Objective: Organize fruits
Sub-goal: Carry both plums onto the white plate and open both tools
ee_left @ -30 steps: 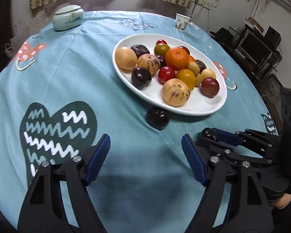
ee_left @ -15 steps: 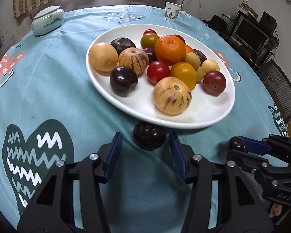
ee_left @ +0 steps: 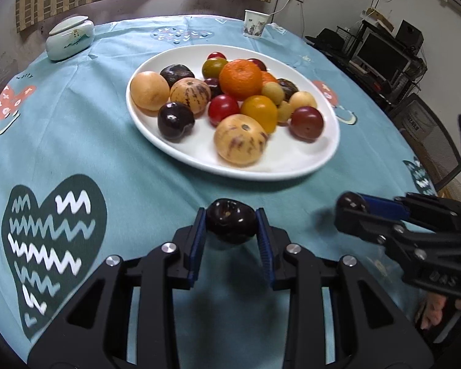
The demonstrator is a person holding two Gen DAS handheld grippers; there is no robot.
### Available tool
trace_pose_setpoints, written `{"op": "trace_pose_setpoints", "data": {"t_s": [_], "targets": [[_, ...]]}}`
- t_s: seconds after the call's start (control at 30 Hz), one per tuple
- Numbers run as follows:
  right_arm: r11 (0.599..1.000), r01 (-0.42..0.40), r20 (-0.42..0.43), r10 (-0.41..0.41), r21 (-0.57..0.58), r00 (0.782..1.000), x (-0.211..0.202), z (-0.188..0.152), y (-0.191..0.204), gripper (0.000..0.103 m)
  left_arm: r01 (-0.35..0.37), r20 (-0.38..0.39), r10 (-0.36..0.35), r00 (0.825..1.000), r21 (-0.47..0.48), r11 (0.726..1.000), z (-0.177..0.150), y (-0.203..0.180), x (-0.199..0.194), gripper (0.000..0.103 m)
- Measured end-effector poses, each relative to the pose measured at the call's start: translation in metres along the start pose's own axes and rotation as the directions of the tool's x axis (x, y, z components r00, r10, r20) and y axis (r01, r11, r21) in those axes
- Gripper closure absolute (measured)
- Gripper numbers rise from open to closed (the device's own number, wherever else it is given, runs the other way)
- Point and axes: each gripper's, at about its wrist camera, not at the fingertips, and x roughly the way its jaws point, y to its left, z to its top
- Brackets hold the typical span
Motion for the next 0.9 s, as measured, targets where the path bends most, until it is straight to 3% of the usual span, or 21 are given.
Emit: {"op": "trace_pose_setpoints", "data": {"t_s": [0.4,0.67,0.9], "targets": [[1.000,-0.012,0.006,0.012,-0.001,1.000,-0.006,0.002,0.001,0.072,0.016,0.032,-0.017,0.999,0.036,0.999,-0.001,-0.019,-0.036,0.071],[0.998,-0.015,0.049,0.018,-0.054,0.999,-0.021,0.023,0.012,0.072,-0.032,0.078,0.028,0.997,0.048,0.998,0.038,-0.012,-0.043,0.071],[0.997,0.008,0.067,-0.003,-0.083,0.998,-0.012,0.054,0.013,0.072,-0.071,0.080,0.070,0.994,0.007,0.997,0.077,0.000,-0.022,0.071]]}}
